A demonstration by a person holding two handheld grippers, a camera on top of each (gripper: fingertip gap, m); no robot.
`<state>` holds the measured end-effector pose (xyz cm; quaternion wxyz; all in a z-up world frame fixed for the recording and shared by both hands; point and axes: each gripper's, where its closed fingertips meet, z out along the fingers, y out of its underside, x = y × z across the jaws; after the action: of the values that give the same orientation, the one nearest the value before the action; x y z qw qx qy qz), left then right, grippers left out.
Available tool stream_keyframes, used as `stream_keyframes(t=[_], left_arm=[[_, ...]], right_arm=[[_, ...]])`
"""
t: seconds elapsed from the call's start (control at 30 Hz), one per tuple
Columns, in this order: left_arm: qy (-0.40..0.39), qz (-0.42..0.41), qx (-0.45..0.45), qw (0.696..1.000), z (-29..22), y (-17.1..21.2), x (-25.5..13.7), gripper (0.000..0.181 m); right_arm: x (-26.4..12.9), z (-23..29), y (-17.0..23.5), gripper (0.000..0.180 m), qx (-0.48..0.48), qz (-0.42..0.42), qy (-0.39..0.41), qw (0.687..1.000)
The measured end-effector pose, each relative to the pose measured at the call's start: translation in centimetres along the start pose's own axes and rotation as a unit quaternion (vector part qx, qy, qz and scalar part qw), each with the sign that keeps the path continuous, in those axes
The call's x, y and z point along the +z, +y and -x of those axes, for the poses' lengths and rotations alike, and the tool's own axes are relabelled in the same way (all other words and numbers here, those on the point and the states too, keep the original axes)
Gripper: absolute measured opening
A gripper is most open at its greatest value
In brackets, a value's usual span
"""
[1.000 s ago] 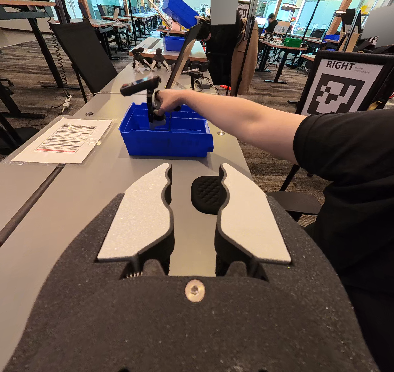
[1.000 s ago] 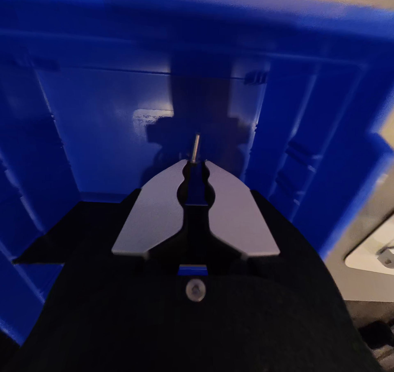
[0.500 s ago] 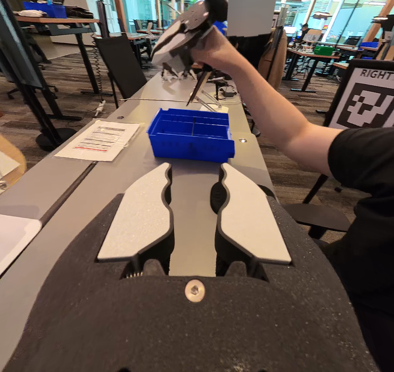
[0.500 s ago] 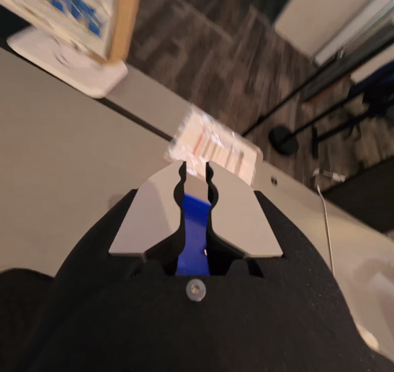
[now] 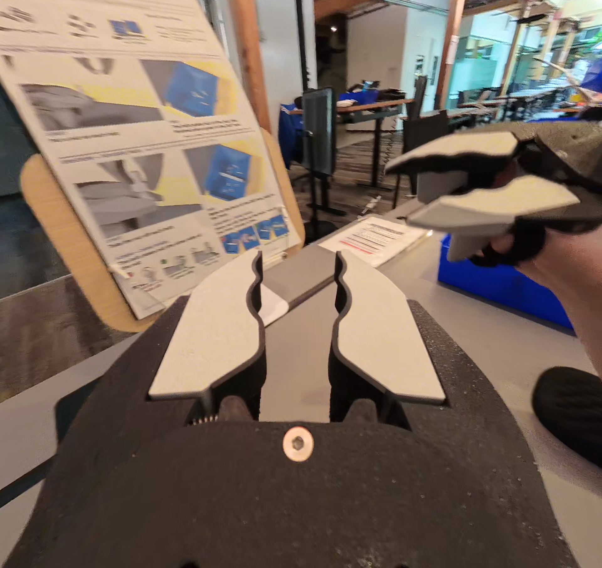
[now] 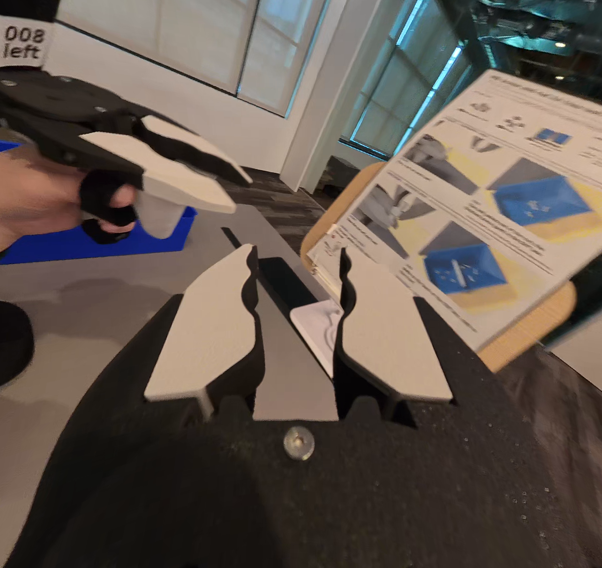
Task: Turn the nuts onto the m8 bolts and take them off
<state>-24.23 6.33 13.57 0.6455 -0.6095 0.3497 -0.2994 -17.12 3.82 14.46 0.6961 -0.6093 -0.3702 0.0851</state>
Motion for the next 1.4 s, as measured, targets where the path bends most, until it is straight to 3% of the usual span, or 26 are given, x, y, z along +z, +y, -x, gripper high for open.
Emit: stream_keyframes(t=[0.13, 0.33, 0.43, 0.53, 0.63, 0.77, 0.93, 1.1, 1.4], left_arm=[[-0.025, -0.003, -0.017, 1.000, 2.2, 0.1, -0.7, 0.042], [-0.025, -0.004, -0.045, 0.999, 3.2, -0.4, -2.1, 0.042], [-0.056, 0.021, -0.031, 0.998, 4.3, -0.5, -3.8, 0.042], [-0.106, 0.098, -0.006, 0.990, 7.0, 0.4, -6.8, 0.043], [-0.177, 0.248, 0.017, 0.952, 11.4, 4.2, -12.4, 0.046], [-0.254, 0.451, 0.025, 0.855, 17.2, 12.0, -21.9, 0.049], [-0.218, 0.580, -0.066, 0.782, 20.1, 22.2, -28.1, 0.049], [-0.174, 0.541, -0.214, 0.794, 20.2, 26.3, -26.9, 0.042], [-0.174, 0.556, -0.253, 0.773, 21.3, 29.2, -26.4, 0.042]], right_arm=[[1.6, 3.1, 0.6, 0.036, 0.013, -0.031, -0.060, 0.998], [1.1, 1.6, 2.4, 0.031, 0.021, -0.014, -0.038, 0.999], [0.7, 0.9, 3.2, 0.031, 0.009, 0.006, -0.030, 0.999], [0.7, 0.4, 3.8, 0.031, 0.013, 0.019, -0.026, 0.999], [0.6, 0.2, 4.5, 0.031, 0.013, 0.035, -0.027, 0.999], [0.7, -0.8, 5.6, 0.034, 0.015, 0.055, -0.018, 0.998], [0.6, -1.7, 7.2, 0.035, 0.025, 0.086, -0.009, 0.996], [0.3, -1.9, 8.2, 0.036, 0.011, 0.115, 0.002, 0.993], [0.2, -2.0, 8.7, 0.036, 0.006, 0.129, 0.004, 0.992]])
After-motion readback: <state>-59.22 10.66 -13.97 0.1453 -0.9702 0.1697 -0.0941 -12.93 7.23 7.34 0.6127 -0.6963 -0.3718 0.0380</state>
